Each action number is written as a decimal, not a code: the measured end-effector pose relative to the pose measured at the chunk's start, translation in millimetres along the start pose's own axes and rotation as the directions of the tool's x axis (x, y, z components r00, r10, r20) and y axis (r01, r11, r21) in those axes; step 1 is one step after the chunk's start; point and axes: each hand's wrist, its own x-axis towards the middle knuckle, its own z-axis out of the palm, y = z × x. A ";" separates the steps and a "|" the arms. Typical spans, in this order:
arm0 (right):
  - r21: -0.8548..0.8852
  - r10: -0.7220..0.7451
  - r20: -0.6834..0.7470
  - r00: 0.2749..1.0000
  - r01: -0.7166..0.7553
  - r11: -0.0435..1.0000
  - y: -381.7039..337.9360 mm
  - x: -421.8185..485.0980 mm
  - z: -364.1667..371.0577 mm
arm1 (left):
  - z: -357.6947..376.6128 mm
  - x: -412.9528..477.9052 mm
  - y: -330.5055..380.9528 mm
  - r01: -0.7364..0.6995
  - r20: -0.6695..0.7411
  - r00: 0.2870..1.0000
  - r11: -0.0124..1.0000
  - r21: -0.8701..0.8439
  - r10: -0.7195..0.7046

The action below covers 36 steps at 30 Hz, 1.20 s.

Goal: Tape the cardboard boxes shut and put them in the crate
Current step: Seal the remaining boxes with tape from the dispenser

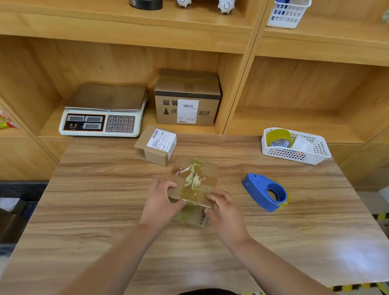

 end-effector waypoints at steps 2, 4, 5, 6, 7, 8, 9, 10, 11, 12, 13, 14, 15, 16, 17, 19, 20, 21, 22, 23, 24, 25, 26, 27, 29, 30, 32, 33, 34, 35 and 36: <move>-0.014 -0.014 0.034 0.999 0.014 1.000 4.5 -4.8 8.1 | 4.0 -2.2 -11.5 0.018 0.048 0.999 0.998 0.054 -0.021; -0.050 -0.018 0.097 0.995 0.023 0.999 6.7 -9.7 16.7 | 8.1 -3.1 -22.0 0.051 0.091 0.994 0.994 0.097 -0.059; -0.076 -0.024 0.113 0.993 0.033 0.997 8.0 -11.8 20.8 | 9.8 -3.2 -25.7 0.067 0.102 0.992 0.991 0.111 -0.079; -0.097 -0.037 0.111 0.993 0.048 0.994 10.5 -12.4 24.8 | 11.1 -3.1 -28.7 0.079 0.106 0.990 0.989 0.126 -0.093; -0.110 -0.049 0.103 0.993 0.060 0.992 13.5 -11.6 28.0 | 12.3 -2.8 -30.4 0.083 0.104 0.990 0.986 0.144 -0.098; -0.125 -0.052 0.097 0.994 0.064 0.990 15.9 -9.7 30.2 | 13.5 -2.4 -31.4 0.085 0.102 0.990 0.983 0.165 -0.102; -0.154 -0.058 0.087 0.994 0.071 0.986 17.6 -6.0 31.7 | 15.1 -1.4 -31.5 0.089 0.098 0.989 0.979 0.183 -0.108; -0.191 -0.069 0.074 0.995 0.082 0.978 19.0 -1.2 33.0 | 16.2 0.2 -31.7 0.106 0.089 0.988 0.976 0.192 -0.125; -0.218 -0.077 0.056 0.995 0.088 0.972 19.3 4.3 34.0 | 17.2 2.5 -31.5 0.137 0.075 0.985 0.972 0.190 -0.153; -0.229 -0.077 0.036 0.996 0.084 0.970 17.7 10.1 33.8 | 18.2 5.5 -31.5 0.175 0.061 0.980 0.967 0.184 -0.189; -0.233 -0.078 0.019 0.997 0.080 0.969 16.4 16.5 33.7 | 19.3 8.7 -32.1 0.206 0.055 0.974 0.962 0.182 -0.219; -0.240 -0.078 0.020 0.997 0.081 0.967 14.5 22.8 33.4 | 20.5 11.6 -32.9 0.222 0.063 0.969 0.957 0.189 -0.237; -0.252 -0.075 0.040 0.996 0.083 0.964 13.0 29.8 33.9 | 21.4 13.8 -34.0 0.226 0.080 0.966 0.954 0.198 -0.245; -0.273 -0.068 0.077 0.995 0.087 0.958 11.7 36.1 34.8 | 22.3 15.2 -35.5 0.225 0.098 0.964 0.954 0.196 -0.248; -0.304 -0.057 0.132 0.990 0.095 0.948 10.5 42.3 36.1 | 22.9 16.6 -37.2 0.227 0.108 0.963 0.957 0.178 -0.249; -0.368 -0.017 0.231 0.973 0.104 0.924 10.6 51.3 38.7 | 22.9 18.4 -40.7 0.237 0.108 0.962 0.963 0.129 -0.252; -0.395 -0.005 0.254 0.967 0.109 0.912 12.3 54.4 40.0 | 22.9 19.0 -41.8 0.239 0.103 0.963 0.965 0.109 -0.250; -0.415 0.004 0.268 0.963 0.112 0.903 14.6 57.1 41.5 | 23.3 19.8 -42.8 0.239 0.098 0.964 0.967 0.093 -0.248; -0.415 0.009 0.271 0.963 0.108 0.903 15.4 58.2 42.1 | 24.0 20.7 -43.8 0.235 0.089 0.966 0.969 0.081 -0.242; -0.409 0.014 0.265 0.964 0.099 0.907 16.2 58.2 43.6 | 24.8 21.7 -44.6 0.231 0.076 0.969 0.971 0.069 -0.236; -0.402 0.011 0.240 0.971 0.089 0.911 17.2 57.7 45.3 | 25.6 22.3 -45.3 0.229 0.062 0.971 0.972 0.055 -0.232; -0.405 -0.004 0.196 0.981 0.085 0.910 19.3 58.0 47.5 | 26.4 23.2 -45.8 0.231 0.049 0.971 0.972 0.040 -0.232; -0.416 -0.030 0.148 0.989 0.089 0.905 20.9 59.3 49.3 | 27.0 24.1 -46.0 0.233 0.042 0.971 0.972 0.029 -0.234; -0.429 -0.059 0.102 0.993 0.098 0.898 22.0 62.1 50.4 | 27.0 25.1 -46.3 0.238 0.046 0.970 0.971 0.024 -0.239; -0.425 0.004 0.130 0.991 0.052 0.904 22.5 70.0 47.7 | 26.8 27.0 -46.4 0.237 0.063 0.969 0.971 0.023 -0.239; -0.431 0.042 0.154 0.987 0.029 0.902 22.6 74.4 46.9 | 26.7 27.8 -46.5 0.237 0.068 0.969 0.971 0.024 -0.239; -0.472 0.044 0.159 0.986 0.037 0.881 19.6 80.1 46.1 | 24.8 30.0 -46.4 0.242 0.078 0.967 0.970 0.036 -0.244; -0.506 0.002 0.133 0.991 0.066 0.860 17.7 81.6 45.7 | 23.2 32.1 -45.9 0.243 0.093 0.965 0.969 0.047 -0.246; -0.530 -0.047 0.086 0.995 0.085 0.844 17.8 83.7 44.9 | 20.9 34.9 -44.9 0.242 0.120 0.961 0.968 0.061 -0.248; -0.522 -0.059 0.032 0.998 0.067 0.850 18.7 86.5 42.7 | 18.1 38.4 -43.6 0.233 0.160 0.957 0.969 0.079 -0.243; -0.494 -0.045 -0.023 0.999 0.028 0.869 19.4 90.8 39.2 | 15.1 42.3 -41.9 0.206 0.205 0.953 0.973 0.106 -0.224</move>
